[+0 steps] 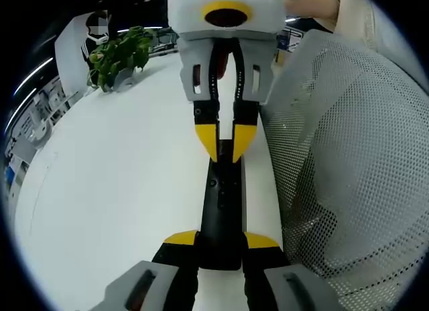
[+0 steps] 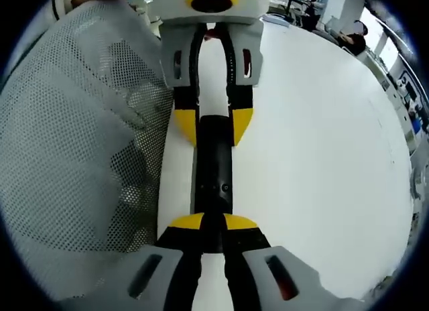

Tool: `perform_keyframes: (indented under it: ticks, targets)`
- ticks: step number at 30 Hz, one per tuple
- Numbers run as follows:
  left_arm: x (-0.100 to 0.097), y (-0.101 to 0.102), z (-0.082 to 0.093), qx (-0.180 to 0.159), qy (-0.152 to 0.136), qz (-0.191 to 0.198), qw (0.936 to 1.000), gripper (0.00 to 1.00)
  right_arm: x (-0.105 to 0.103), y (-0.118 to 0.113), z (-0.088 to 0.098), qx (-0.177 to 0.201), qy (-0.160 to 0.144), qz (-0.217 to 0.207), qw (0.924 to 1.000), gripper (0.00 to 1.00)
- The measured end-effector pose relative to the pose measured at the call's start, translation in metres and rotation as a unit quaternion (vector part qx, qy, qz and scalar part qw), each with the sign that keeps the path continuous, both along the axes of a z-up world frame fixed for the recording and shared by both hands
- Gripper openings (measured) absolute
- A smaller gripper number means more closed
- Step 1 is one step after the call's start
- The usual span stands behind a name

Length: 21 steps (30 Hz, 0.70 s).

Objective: Press the specified remote control buttons in sequence, fully releasing each button before pressing the next.

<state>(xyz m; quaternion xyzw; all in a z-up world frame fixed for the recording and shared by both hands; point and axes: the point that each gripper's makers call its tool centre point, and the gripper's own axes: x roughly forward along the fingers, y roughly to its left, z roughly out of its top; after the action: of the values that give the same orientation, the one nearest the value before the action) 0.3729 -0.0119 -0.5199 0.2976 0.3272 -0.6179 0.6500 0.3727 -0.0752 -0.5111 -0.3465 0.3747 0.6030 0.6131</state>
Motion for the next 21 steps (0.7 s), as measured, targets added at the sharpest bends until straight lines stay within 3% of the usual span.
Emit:
perform_keyframes:
  ticks: [4,21]
  targets:
    - [0.0,-0.0001,0.0002,0.0,0.0,0.0,1.0,0.24,0.0026,-0.0015,-0.0007,0.047,0.014,-0.053,0.9974,0.08]
    - [-0.0006,0.0,0.0003,-0.001,0.0,0.001,1.0,0.24,0.0019,0.0048,-0.0043,0.002,0.001,0.002,1.0,0.09]
